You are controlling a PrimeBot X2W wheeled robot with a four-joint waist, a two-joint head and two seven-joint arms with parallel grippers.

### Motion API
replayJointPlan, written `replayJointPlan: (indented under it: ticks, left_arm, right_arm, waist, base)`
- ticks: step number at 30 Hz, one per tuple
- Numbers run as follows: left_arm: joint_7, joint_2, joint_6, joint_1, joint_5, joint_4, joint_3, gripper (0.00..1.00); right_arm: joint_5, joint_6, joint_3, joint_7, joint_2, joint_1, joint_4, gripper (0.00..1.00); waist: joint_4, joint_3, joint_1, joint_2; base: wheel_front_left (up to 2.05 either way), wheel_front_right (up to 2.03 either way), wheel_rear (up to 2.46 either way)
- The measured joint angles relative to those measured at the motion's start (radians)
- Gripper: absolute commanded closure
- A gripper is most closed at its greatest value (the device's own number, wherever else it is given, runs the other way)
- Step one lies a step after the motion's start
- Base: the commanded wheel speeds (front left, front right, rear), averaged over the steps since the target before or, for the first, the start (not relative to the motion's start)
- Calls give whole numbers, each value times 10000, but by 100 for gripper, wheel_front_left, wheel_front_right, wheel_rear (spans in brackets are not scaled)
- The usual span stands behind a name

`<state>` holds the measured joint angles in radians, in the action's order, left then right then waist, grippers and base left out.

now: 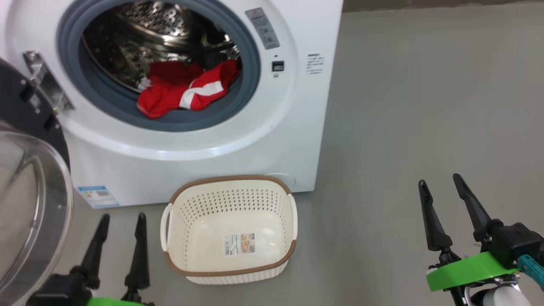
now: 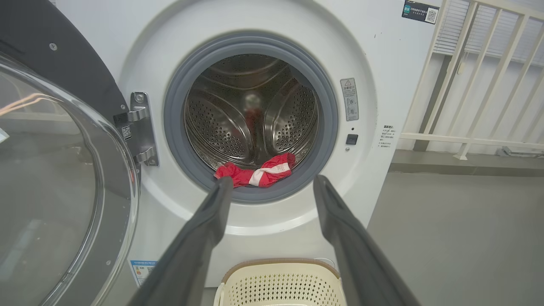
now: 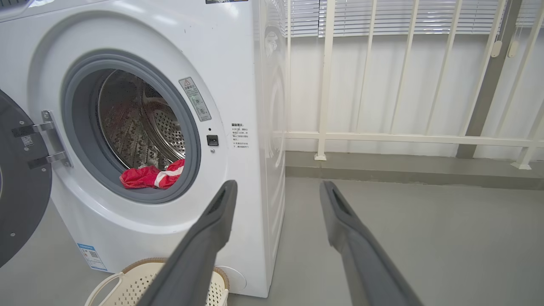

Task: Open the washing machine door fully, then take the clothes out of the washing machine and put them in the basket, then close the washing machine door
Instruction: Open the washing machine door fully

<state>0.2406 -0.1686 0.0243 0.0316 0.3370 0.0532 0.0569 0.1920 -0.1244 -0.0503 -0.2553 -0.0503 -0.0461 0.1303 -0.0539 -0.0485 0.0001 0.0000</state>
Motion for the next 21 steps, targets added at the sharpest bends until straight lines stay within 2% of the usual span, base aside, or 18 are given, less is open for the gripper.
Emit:
replayJointPlan:
  ticks: [8, 13, 21]
  left_arm:
    - [90, -54, 104, -351, -895, 627, 138, 0]
    - [90, 274, 17, -514, -872, 698, 21, 0]
    - [90, 499, -165, -1045, -899, 828, -385, 0]
  right_arm:
    - [0, 0, -81, -2, 13, 742, -642, 0]
    - [-4, 0, -163, -2, -79, 915, -771, 0]
    - [-4, 0, -58, -2, -136, 1278, -884, 0]
  waist:
    - [494, 466, 0, 0]
    - [656, 627, 0, 0]
    - [844, 793, 0, 0]
  base:
    - [0, 0, 0]
    - [0, 0, 0]
    - [0, 0, 0]
